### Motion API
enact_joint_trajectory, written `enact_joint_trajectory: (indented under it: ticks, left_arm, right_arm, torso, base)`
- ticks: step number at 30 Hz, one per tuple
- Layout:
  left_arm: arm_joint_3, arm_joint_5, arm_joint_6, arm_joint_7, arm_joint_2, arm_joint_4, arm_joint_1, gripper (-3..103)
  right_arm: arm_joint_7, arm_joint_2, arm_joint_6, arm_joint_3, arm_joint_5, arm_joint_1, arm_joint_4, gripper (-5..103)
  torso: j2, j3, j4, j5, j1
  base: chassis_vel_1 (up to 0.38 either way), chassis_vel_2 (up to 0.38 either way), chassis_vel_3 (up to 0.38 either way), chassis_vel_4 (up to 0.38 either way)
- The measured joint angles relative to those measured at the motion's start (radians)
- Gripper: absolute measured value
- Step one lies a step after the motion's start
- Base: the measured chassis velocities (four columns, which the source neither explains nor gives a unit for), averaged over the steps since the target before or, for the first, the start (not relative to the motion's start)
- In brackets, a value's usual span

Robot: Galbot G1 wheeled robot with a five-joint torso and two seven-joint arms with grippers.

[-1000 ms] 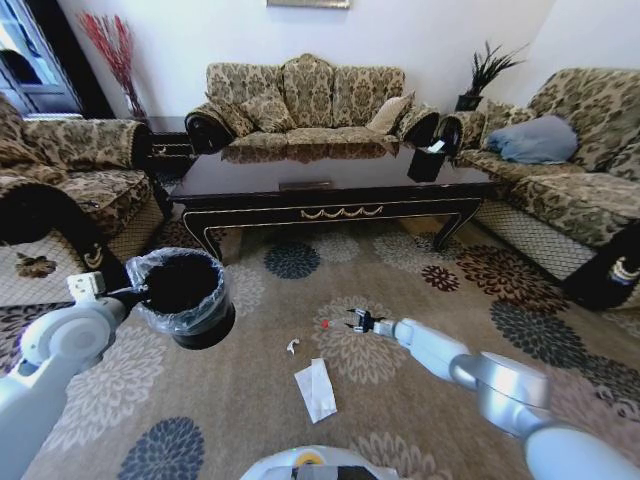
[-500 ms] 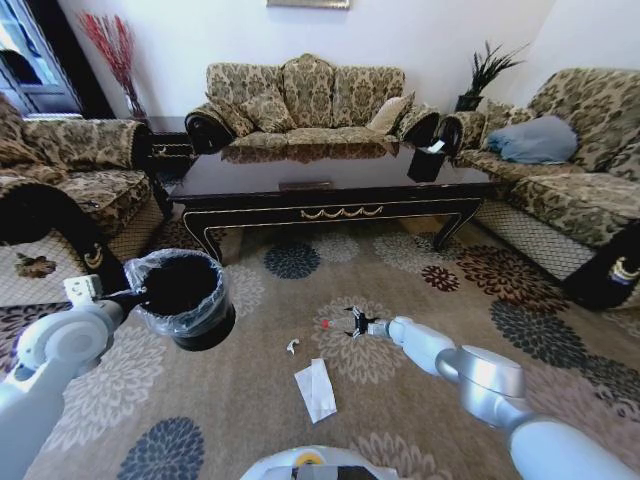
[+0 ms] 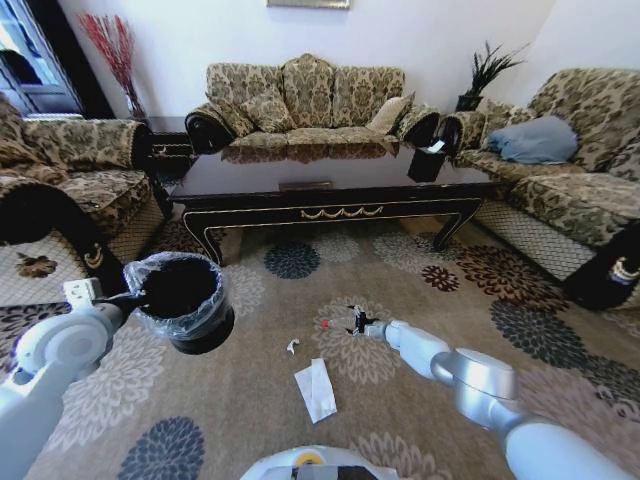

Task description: Move to the front of the table and pick up the trash from the floor, then place it into the trash bin.

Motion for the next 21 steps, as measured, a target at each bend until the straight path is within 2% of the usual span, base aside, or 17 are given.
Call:
enact_joint_trajectory:
  ticks: [2,6,8,9,13,15,16,17,18,19,21]
  left_arm:
    - [-0.002,0.001,0.0,0.0,-0.001,-0.001,0.004,3]
    - [-0.006,0.001,0.0,0.0,0.0,-0.001,0.005,3]
    - [-0.008,0.0,0.0,0.0,0.003,-0.001,0.006,3]
    - [-0.008,0.0,0.0,0.0,0.003,-0.001,0.006,3]
    - [-0.009,0.0,0.0,0.0,0.004,0.001,0.006,3]
    - [-0.008,0.0,0.0,0.0,0.004,0.002,0.006,3]
    - [-0.007,0.0,0.0,0.0,0.004,0.003,0.006,3]
    - [-0.007,0.0,0.0,0.0,0.004,0.003,0.006,3]
    - [-0.005,0.0,0.0,0.0,0.004,0.004,0.004,3]
    - [-0.003,0.0,0.0,0.0,0.005,0.005,0.003,3]
    - [-0.001,0.0,0.0,0.0,0.006,0.007,-0.001,3]
  right_arm:
    - [0.005,0.006,-0.009,-0.008,0.0,-0.001,-0.004,103]
    - [0.02,0.011,-0.031,-0.019,0.0,-0.003,-0.008,95]
    - [0.024,0.014,-0.039,-0.02,0.0,-0.008,-0.012,85]
    - [0.024,0.014,-0.039,-0.02,0.0,-0.008,-0.012,85]
    - [0.026,0.017,-0.042,-0.018,0.001,-0.022,-0.014,63]
    - [0.026,0.017,-0.042,-0.017,0.001,-0.025,-0.014,63]
    - [0.027,0.017,-0.042,-0.015,0.001,-0.029,-0.014,58]
    - [0.027,0.017,-0.042,-0.015,0.001,-0.029,-0.014,58]
    - [0.028,0.014,-0.042,-0.013,0.001,-0.032,-0.014,47]
    - [0.028,0.012,-0.04,-0.012,0.001,-0.033,-0.013,47]
    - [0.029,0.008,-0.038,-0.009,0.001,-0.036,-0.012,37]
  torso:
    - [0.0,0.0,0.0,0.0,0.0]
    - [0.0,0.0,0.0,-0.0001,0.0]
    - [0.0,0.0,-0.0001,0.0,0.0]
    - [0.0,0.0,-0.0001,0.0,0.0]
    - [0.0,0.0,-0.0001,0.0,0.0]
    - [0.0,0.0,0.0,-0.0001,0.0]
    - [0.0,0.0,0.0,-0.0001,0.0]
    - [0.0,0.0,0.0,-0.0001,0.0]
    - [0.0,0.0,0.0,-0.0001,0.0]
    - [0.0,0.0,0.0,-0.0001,0.0]
    - [0.0,0.0,0.0001,-0.0001,0.0]
  base:
    - [0.0,0.0,0.0,0.0]
    - [0.0,0.0,0.0,0.0]
    - [0.0,0.0,0.0,0.0]
    - [0.0,0.0,0.0,0.0]
    - [0.0,0.0,0.0,0.0]
    - [0.0,0.0,0.0,0.0]
    - [0.0,0.0,0.0,0.0]
    - [0.0,0.0,0.0,0.0]
    - [0.0,0.0,0.0,0.0]
    - [0.0,0.0,0.0,0.0]
    - [0.0,0.0,0.0,0.0]
